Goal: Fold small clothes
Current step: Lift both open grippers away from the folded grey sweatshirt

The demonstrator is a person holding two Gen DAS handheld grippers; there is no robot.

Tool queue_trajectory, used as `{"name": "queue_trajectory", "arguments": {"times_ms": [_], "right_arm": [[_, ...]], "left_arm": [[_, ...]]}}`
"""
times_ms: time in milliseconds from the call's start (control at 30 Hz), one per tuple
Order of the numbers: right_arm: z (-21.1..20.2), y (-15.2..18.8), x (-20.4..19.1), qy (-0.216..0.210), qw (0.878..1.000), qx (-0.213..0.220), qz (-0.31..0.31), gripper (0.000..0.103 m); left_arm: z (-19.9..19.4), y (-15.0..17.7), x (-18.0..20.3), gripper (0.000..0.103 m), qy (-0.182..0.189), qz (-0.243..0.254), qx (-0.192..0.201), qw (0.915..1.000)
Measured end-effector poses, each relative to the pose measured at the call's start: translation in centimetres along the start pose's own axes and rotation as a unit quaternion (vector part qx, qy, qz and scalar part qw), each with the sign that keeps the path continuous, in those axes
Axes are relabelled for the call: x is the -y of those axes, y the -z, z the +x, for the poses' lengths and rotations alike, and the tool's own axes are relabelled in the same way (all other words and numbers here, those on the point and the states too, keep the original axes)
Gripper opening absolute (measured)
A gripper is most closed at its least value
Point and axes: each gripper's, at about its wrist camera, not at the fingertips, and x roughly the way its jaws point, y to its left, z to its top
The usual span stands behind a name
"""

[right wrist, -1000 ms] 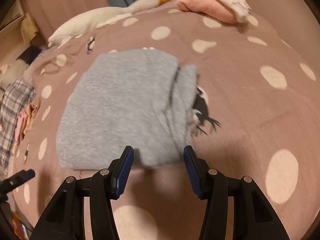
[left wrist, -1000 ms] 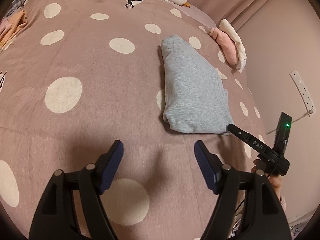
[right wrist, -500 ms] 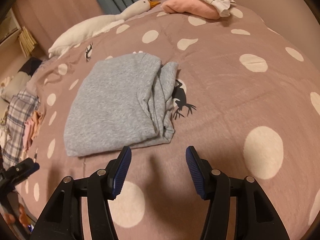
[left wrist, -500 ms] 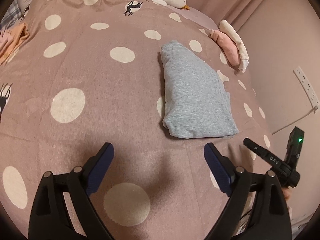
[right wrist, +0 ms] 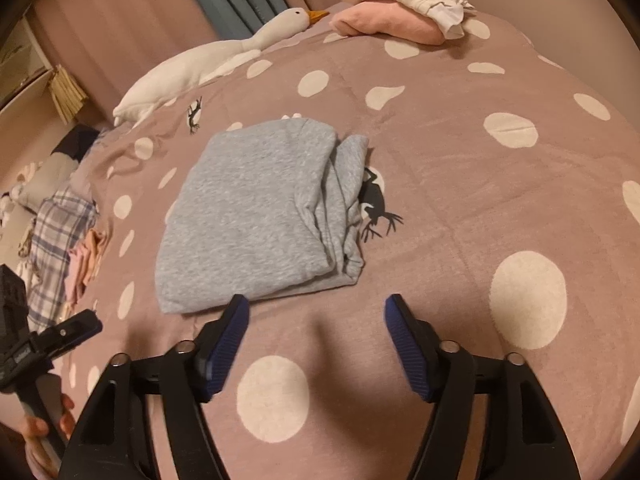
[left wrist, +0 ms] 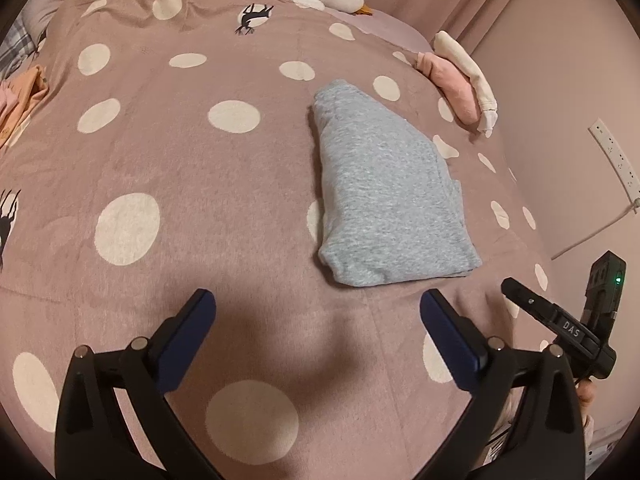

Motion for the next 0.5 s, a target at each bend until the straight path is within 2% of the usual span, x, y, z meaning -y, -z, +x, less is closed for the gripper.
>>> {"name": "queue_trajectory", "arguments": {"times_ms": [100,300,433,500], "right_arm": [[0.4,0.1,0.2,-0.008,1.000,-0.005,0.006,0.075],[0.4,0.3,0.5,-0.022,1.000,-0.001,0.018,0.076],[0.4,0.3,0.7,-0.027,0.999,0.002,0.021,0.077],[0.4,0.2,0.9,-0.032,0.999,0.004,0.025,0.079]], "left_arm": [[0.3,-0.2,0.4,0.102,0.011,0.006,-0.007,0.9999],[0.6,-0.5,1.1,0.102,0.006,0.017,0.000,0.9998],[1.1,-0.9,1.0,0.103,0.036,0.006,-0.002,0.9993],[1.4,-1.1,1.0,0.103,0.071,-0.003,-0.007,0.9974]]}}
